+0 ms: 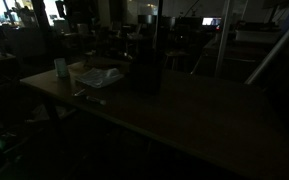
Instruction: Take the cloth and shove it in the box
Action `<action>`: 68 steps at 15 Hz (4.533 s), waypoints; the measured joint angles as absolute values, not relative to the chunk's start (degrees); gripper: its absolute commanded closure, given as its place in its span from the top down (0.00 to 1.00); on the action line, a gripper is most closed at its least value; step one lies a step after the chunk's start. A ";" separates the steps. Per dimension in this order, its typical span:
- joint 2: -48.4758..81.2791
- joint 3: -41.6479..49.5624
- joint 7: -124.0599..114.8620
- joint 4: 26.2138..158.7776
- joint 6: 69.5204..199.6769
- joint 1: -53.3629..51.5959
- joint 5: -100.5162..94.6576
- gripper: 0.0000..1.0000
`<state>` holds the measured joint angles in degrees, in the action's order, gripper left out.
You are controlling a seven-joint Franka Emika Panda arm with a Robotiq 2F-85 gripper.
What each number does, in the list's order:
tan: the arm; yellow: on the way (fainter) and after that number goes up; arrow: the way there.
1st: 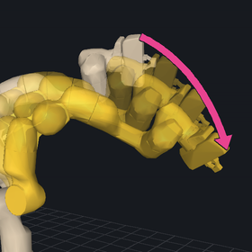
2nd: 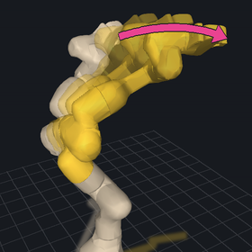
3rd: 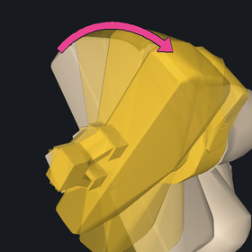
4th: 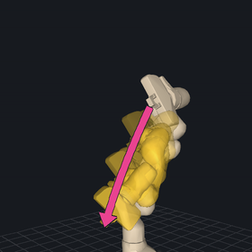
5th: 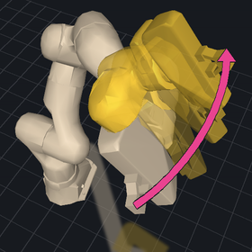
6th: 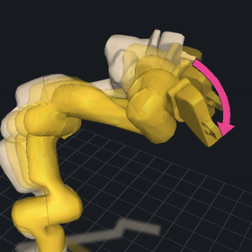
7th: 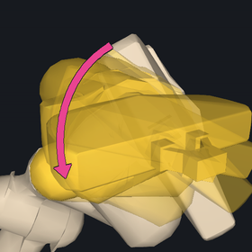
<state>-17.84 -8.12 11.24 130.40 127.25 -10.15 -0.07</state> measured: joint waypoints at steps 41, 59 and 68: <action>14.04 -8.39 15.80 117.68 133.50 -7.76 -6.64 0.03; -0.44 2.35 5.33 116.90 125.24 3.17 -15.62 0.03; 8.36 2.18 1.41 115.81 125.50 2.09 -17.45 0.03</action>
<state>8.36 2.18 1.41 115.81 125.50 2.09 -17.45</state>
